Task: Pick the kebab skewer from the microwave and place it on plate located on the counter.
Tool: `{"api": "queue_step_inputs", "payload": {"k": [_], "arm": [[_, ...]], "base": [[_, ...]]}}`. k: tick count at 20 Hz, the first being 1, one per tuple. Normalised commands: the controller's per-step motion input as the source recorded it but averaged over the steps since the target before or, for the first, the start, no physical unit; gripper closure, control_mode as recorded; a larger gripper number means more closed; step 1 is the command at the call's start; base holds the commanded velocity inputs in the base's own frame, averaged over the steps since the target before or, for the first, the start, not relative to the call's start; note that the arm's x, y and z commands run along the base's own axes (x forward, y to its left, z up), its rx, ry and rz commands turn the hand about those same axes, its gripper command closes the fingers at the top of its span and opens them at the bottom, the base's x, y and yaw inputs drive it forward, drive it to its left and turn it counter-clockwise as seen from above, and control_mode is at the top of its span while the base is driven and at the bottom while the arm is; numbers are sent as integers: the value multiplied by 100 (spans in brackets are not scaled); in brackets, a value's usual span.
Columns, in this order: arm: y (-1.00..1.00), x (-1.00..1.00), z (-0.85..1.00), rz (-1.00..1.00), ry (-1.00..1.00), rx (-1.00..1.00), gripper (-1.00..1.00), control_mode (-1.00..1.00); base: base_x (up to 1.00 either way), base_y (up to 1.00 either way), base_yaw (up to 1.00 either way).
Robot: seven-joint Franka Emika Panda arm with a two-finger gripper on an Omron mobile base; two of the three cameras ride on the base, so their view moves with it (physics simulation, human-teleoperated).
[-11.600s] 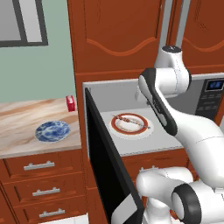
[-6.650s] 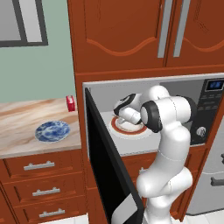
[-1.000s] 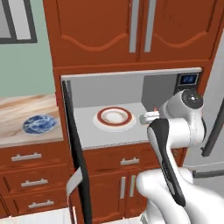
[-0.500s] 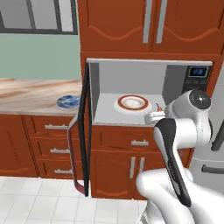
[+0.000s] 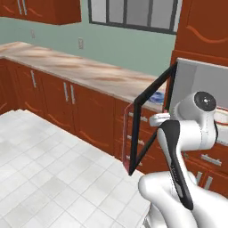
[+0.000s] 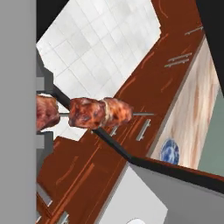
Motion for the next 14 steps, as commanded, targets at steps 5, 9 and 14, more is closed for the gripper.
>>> {"api": "queue_step_inputs", "payload": {"k": [5,9,14], "arm": [[0,0,0,0,0,0,100,100],[0,0,0,0,0,0,100,100],[0,0,0,0,0,0,100,100]], "base": [[0,-78,26],[-15,-50,23],[-60,-2,44]]}}
